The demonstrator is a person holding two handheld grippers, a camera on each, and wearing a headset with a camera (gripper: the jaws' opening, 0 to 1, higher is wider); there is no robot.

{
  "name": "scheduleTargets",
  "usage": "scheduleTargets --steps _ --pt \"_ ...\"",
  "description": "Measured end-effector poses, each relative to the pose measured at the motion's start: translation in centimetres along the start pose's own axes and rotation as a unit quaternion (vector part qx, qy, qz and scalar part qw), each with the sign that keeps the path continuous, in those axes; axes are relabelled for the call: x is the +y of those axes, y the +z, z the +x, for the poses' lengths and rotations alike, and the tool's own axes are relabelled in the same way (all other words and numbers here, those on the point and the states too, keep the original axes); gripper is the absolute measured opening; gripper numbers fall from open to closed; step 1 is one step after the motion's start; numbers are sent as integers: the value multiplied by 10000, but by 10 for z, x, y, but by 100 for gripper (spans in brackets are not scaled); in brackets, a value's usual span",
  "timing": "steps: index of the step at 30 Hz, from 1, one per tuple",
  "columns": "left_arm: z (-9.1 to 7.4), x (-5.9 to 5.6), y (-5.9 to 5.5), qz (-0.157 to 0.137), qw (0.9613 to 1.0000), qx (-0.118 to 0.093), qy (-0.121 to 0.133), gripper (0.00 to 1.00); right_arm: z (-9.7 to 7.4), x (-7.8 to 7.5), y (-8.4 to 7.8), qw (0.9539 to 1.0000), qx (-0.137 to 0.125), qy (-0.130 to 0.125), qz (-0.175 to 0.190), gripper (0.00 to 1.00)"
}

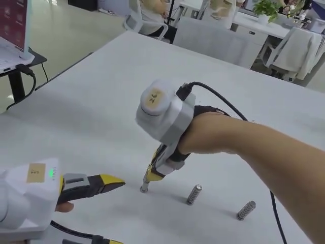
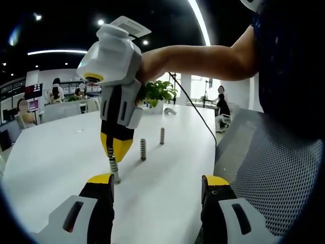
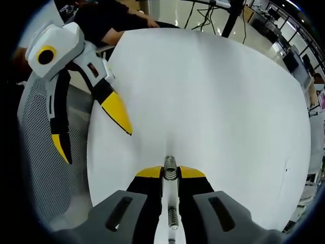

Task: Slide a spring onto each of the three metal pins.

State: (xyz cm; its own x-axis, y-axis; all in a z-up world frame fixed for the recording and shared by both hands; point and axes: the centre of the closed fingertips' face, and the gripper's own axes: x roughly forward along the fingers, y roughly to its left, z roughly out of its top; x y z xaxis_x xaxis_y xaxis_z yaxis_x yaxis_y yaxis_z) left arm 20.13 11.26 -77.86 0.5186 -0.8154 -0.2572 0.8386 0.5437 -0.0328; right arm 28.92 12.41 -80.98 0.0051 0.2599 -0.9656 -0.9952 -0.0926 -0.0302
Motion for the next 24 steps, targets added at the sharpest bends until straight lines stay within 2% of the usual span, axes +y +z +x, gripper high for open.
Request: scheduleTargets --steps 24 --pt "-2 2 -1 -27 10000 9 34 65 26 11 -10 9997 144 157 81 9"
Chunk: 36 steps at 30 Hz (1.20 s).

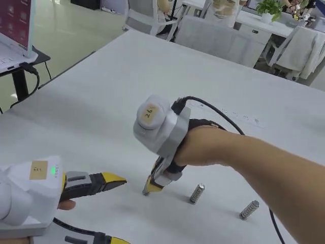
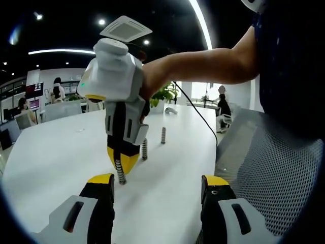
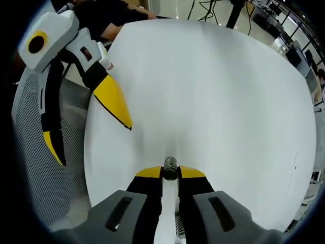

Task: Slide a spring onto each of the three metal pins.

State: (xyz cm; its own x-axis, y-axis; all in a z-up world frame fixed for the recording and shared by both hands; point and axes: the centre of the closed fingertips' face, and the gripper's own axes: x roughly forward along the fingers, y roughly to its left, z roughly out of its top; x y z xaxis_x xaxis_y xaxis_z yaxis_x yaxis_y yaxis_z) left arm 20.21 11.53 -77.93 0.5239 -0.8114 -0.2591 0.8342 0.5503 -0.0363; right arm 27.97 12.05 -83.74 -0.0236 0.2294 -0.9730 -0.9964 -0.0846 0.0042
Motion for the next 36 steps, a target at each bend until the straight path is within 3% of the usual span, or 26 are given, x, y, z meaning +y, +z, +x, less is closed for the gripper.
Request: scheduleTargets --steps 10,22,36 --pt "0 0 -1 -17 10000 11 7 65 4 2 -2 10000 -11 25 -25 10" --pt "2 0 -3 -36 10000 44 -6 66 1 2 -8 9999 -135 -13 84 17" --pt "5 0 -4 -71 9999 85 -11 67 -18 15 -19 9966 -700 -127 407 21"
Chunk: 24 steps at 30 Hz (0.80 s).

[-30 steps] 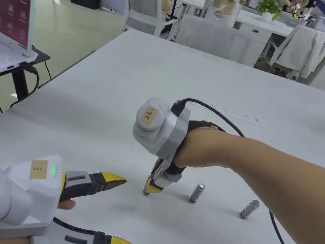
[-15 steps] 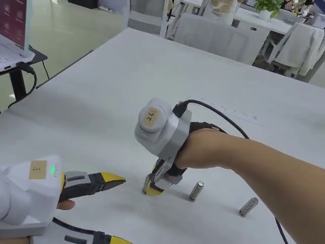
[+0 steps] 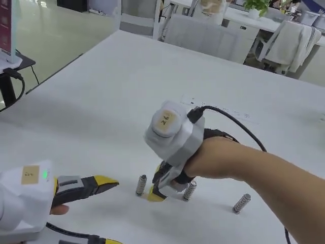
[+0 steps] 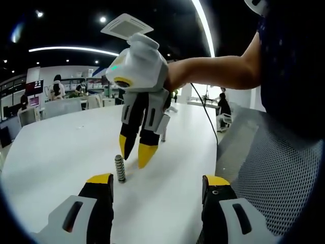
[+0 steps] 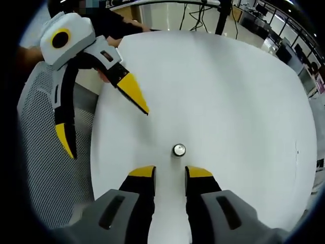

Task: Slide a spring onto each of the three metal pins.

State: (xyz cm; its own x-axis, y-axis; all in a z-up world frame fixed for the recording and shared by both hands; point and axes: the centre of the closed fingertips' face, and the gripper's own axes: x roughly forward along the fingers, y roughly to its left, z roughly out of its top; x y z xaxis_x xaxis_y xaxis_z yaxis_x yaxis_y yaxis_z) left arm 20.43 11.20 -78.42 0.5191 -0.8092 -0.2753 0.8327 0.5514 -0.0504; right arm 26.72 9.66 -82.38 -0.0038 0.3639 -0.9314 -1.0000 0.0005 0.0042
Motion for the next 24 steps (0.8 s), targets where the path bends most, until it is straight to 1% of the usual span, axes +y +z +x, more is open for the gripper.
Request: scheduleTargets --steps 4,8,11,15,17,18,20,24 --pt "2 -1 0 -22 10000 12 -10 67 -6 5 -4 9998 -185 -63 82 22" --pt "3 -1 -1 -62 10000 10 7 68 -14 11 -2 9978 -602 -170 223 23" --pt "3 -1 -1 -77 10000 8 12 68 -20 15 -3 9959 -825 -228 305 23" --pt "4 -2 -2 -92 10000 29 8 68 -27 17 -7 9939 -985 -335 361 25" --pt "4 -3 -1 -90 10000 30 5 69 -30 18 -8 9924 -1102 -359 423 25" --pt "4 -3 -1 -89 10000 28 4 69 -30 19 -8 9921 -1122 -362 433 25" --pt "5 -3 1 -75 10000 20 4 69 -34 22 -9 9897 -1285 -388 497 25" --pt "5 -3 2 -63 10000 17 4 69 -39 27 -13 9866 -1457 -416 606 25"
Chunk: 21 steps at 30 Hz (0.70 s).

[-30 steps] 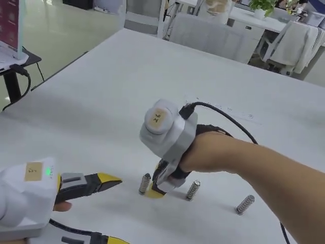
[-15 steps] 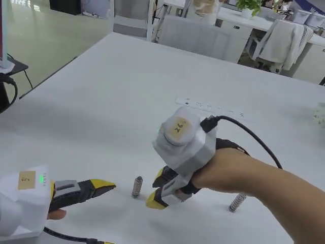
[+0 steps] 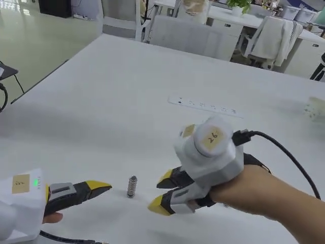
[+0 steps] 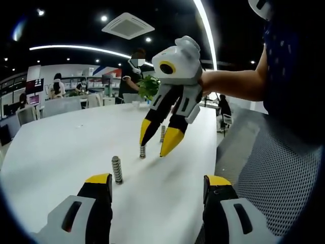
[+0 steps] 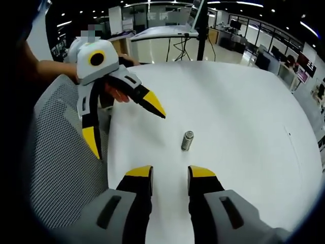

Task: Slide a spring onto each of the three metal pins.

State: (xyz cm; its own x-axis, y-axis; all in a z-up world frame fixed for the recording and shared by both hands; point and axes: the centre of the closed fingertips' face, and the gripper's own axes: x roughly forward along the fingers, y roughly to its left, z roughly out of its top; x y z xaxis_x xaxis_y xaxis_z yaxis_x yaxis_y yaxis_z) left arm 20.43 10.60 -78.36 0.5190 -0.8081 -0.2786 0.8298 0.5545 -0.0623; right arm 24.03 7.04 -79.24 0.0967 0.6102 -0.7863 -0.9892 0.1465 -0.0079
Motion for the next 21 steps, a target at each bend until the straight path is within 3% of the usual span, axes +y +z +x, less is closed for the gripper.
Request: scheduleTargets --steps 5,16,21 --pt "0 -1 1 -2 10000 -5 -11 70 -11 1 -11 9998 -101 -109 106 27" --pt "2 -6 4 2 10000 5 -51 71 -45 4 -26 9966 -601 -400 389 29" --pt "2 -8 5 3 10000 27 -59 71 -55 3 -39 9950 -653 -522 550 30"
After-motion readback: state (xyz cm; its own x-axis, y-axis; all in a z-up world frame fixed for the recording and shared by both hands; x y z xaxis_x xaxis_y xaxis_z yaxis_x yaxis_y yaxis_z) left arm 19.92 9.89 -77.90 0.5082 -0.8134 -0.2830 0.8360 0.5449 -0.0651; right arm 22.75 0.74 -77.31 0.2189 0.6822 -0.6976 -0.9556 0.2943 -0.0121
